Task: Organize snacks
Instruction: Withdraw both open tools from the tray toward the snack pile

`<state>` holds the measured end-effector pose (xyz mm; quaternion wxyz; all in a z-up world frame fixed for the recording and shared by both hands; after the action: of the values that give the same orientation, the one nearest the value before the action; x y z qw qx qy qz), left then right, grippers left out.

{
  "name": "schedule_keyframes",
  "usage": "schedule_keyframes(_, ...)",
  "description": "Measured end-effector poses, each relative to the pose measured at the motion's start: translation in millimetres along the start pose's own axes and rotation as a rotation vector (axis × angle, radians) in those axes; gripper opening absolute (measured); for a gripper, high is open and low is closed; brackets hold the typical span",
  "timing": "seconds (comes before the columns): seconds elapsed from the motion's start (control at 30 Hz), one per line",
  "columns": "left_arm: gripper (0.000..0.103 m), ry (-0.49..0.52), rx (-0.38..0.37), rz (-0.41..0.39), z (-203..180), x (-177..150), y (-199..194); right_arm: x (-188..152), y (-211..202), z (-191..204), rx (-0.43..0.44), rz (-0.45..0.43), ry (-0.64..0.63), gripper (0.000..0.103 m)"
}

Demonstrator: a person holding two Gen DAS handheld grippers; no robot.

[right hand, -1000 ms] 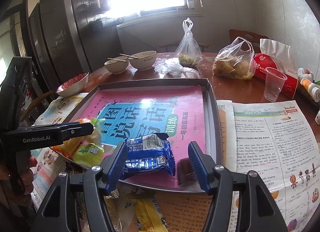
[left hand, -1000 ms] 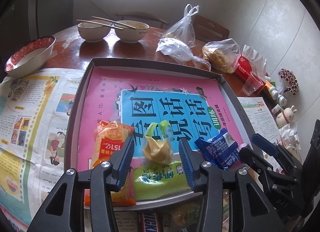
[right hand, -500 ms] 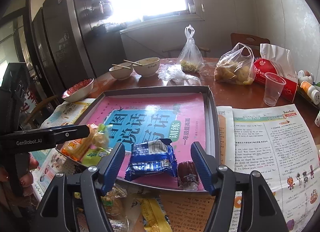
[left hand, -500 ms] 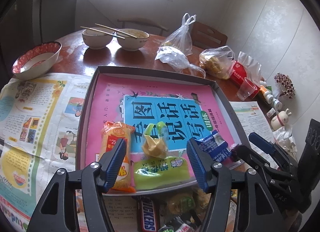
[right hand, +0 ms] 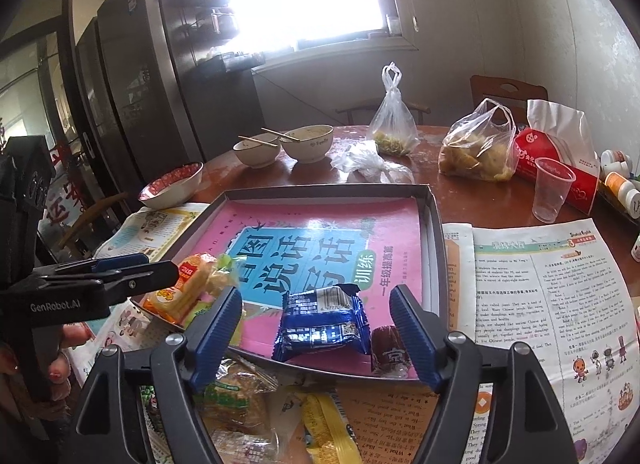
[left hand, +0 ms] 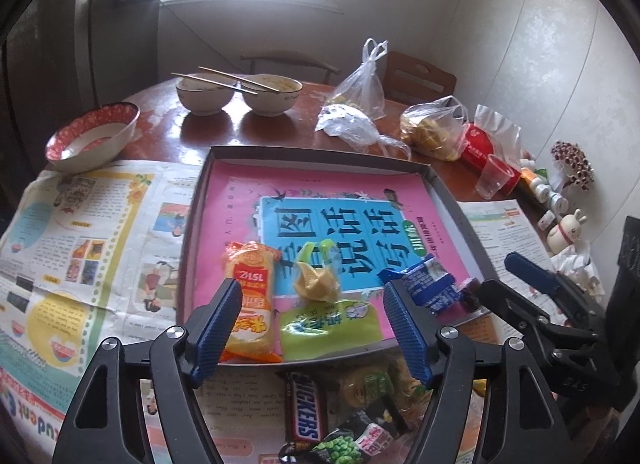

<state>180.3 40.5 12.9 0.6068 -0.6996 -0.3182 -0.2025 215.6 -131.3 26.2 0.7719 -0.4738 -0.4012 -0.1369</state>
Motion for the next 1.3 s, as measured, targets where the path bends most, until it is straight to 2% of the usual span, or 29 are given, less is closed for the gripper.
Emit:
schedule_keyframes(0.3,0.076,0.021,0.023,-0.002,-3,-6,-8,0,-6,6,0.004,-0.007,-0.008,0.079)
schedule_keyframes(1.3,0.076,0.105,0.011,-0.036,-16,-22,-46,-2,-47,22,0.018,-0.045,-0.030,0.080)
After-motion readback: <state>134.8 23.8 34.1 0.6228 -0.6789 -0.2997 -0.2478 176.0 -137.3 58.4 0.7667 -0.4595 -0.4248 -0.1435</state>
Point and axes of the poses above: each gripper's, at about its wrist camera, not at the fingertips, and y roughly the way its jaws point, z to its left, x to its top, the point moved 5 cm from there along y, roughly the way its jaws point, and after that the axes turned 2 degrees about y, right-handed, at the moved point
